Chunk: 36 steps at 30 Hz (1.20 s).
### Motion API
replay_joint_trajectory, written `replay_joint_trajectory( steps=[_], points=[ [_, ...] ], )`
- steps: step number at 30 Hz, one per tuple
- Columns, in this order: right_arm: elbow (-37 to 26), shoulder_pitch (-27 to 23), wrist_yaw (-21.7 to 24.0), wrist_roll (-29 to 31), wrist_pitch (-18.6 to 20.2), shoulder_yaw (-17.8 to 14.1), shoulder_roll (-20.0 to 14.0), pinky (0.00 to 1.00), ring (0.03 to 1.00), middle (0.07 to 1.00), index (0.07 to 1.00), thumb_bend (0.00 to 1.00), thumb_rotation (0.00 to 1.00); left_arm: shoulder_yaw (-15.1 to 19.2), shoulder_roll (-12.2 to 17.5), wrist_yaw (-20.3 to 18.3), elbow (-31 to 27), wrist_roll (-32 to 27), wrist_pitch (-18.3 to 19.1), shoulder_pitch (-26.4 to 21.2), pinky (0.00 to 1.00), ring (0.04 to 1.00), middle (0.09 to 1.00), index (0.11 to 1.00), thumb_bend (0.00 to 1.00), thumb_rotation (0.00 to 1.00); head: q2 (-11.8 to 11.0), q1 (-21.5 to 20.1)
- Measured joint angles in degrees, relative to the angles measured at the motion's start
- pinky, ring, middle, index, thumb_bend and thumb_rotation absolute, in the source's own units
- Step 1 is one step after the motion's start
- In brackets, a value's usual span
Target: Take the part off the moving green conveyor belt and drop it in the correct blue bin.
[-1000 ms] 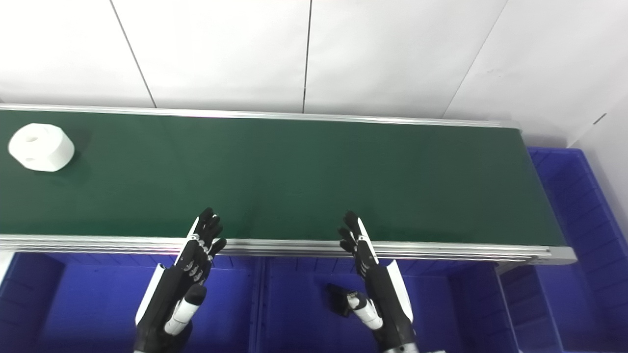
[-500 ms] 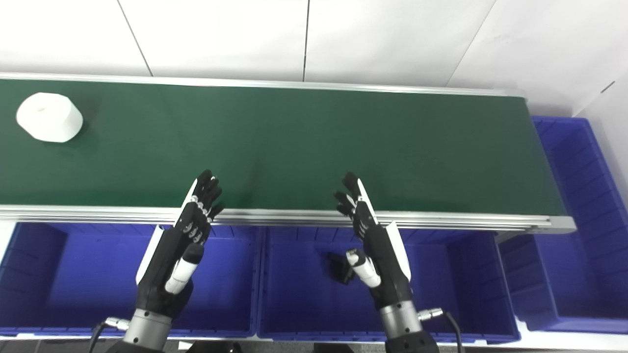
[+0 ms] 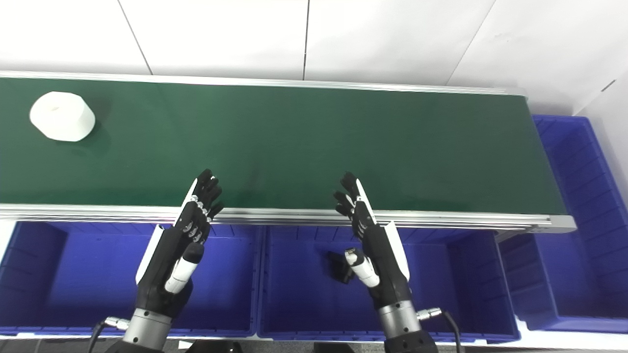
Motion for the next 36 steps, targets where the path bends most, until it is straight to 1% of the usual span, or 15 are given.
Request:
replay_joint_trajectory(
  steps=[8, 10, 12, 13, 16, 19, 21, 25, 29, 31, 33, 34, 36],
  points=[
    [0.8, 1.2, 0.0, 0.8, -0.1, 0.2, -0.1, 0.92, 0.946, 0.987, 1.0, 0.92, 1.0, -0.1, 0.0, 0.0, 0.5, 0.0, -0.9, 0.5, 0.95, 0.992, 1.0, 0.999, 0.91, 0.83, -1.1, 0.2],
    [0.6, 2.3, 0.0, 1.8, -0.1, 0.2, -0.1, 0.92, 0.942, 0.995, 1.0, 0.92, 1.0, -0.2, 0.0, 0.0, 0.8, 0.0, -1.3, 0.9, 0.95, 0.996, 1.0, 0.996, 0.94, 0.84, -1.4, 0.1],
    [-0.1, 4.2, 0.0, 2.9, -0.1, 0.2, -0.1, 0.92, 0.943, 0.998, 1.0, 0.92, 1.0, -0.2, 0.1, 0.0, 0.9, 0.0, -1.8, 1.6, 0.95, 0.996, 1.0, 0.998, 0.95, 0.86, -1.4, 0.1],
    [-0.5, 5.3, 0.0, 3.5, -0.1, 0.2, -0.1, 0.92, 0.944, 1.0, 1.0, 0.92, 1.0, -0.3, 0.3, 0.0, 0.9, 0.0, -2.1, 2.0, 0.95, 0.996, 1.0, 0.999, 0.95, 0.86, -1.8, 0.2],
    [-1.6, 7.9, 0.0, 5.3, -0.2, 0.1, 0.0, 0.93, 0.938, 0.998, 1.0, 0.91, 1.0, -0.4, 1.5, -0.1, 0.4, -0.1, -2.9, 4.2, 0.93, 0.987, 1.0, 1.0, 0.91, 0.87, -1.9, 0.2],
    [-2.1, 10.1, -0.3, 5.7, -1.6, 0.1, 0.0, 0.93, 0.937, 0.997, 1.0, 0.92, 1.0, -0.4, 3.0, -0.3, -0.3, -1.1, -3.3, 7.2, 0.93, 0.984, 1.0, 1.0, 0.88, 0.87, -2.3, 0.2],
    [-2.1, 10.9, -0.3, 5.4, -2.5, 0.4, 0.0, 0.93, 0.94, 0.998, 1.0, 0.92, 1.0, -0.4, 3.8, -0.3, 0.0, -1.3, -3.4, 8.1, 0.93, 0.979, 0.996, 1.0, 0.87, 0.87, -2.4, 0.2],
    [-2.0, 11.0, -0.3, 3.0, -4.1, 1.3, -0.1, 0.93, 0.941, 0.991, 1.0, 0.92, 1.0, -0.5, 3.9, -0.4, 0.5, -1.3, -3.6, 7.2, 0.93, 0.982, 0.998, 1.0, 0.9, 0.85, -3.0, 0.0],
    [-0.9, 10.9, -0.5, 2.4, -5.3, 1.4, 0.1, 0.93, 0.943, 0.994, 1.0, 0.92, 1.0, -0.7, 3.6, -0.5, 1.3, -1.3, -3.8, 6.2, 0.94, 0.984, 0.998, 1.0, 0.91, 0.85, -4.0, -0.1],
    [0.3, 10.8, -0.8, 2.3, -6.3, 1.3, 0.1, 0.93, 0.945, 0.995, 1.0, 0.93, 1.0, -0.7, 3.5, -0.5, 2.1, -1.3, -3.9, 6.0, 0.95, 0.987, 1.0, 1.0, 0.92, 0.86, -4.1, 0.0],
    [1.0, 10.7, -1.0, 2.2, -6.4, 1.2, 0.1, 0.93, 0.947, 0.994, 1.0, 0.93, 1.0, -0.6, 3.3, -0.4, 2.3, -1.2, -4.0, 6.0, 0.95, 0.989, 1.0, 1.0, 0.92, 0.86, -5.1, 0.9],
    [1.3, 10.6, -1.1, 2.2, -6.7, 1.2, 0.1, 0.93, 0.948, 0.993, 1.0, 0.93, 1.0, -0.6, 3.2, -0.3, 2.4, -1.2, -4.2, 5.9, 0.94, 0.989, 1.0, 1.0, 0.91, 0.86, -5.1, 0.9],
    [2.4, 10.0, -1.2, 2.2, -7.1, 1.0, 0.1, 0.93, 0.949, 0.995, 1.0, 0.94, 1.0, -0.4, 2.6, 0.0, 3.4, -1.2, -5.1, 5.7, 0.94, 0.986, 0.998, 1.0, 0.91, 0.85, -5.9, 1.8]
  ],
)
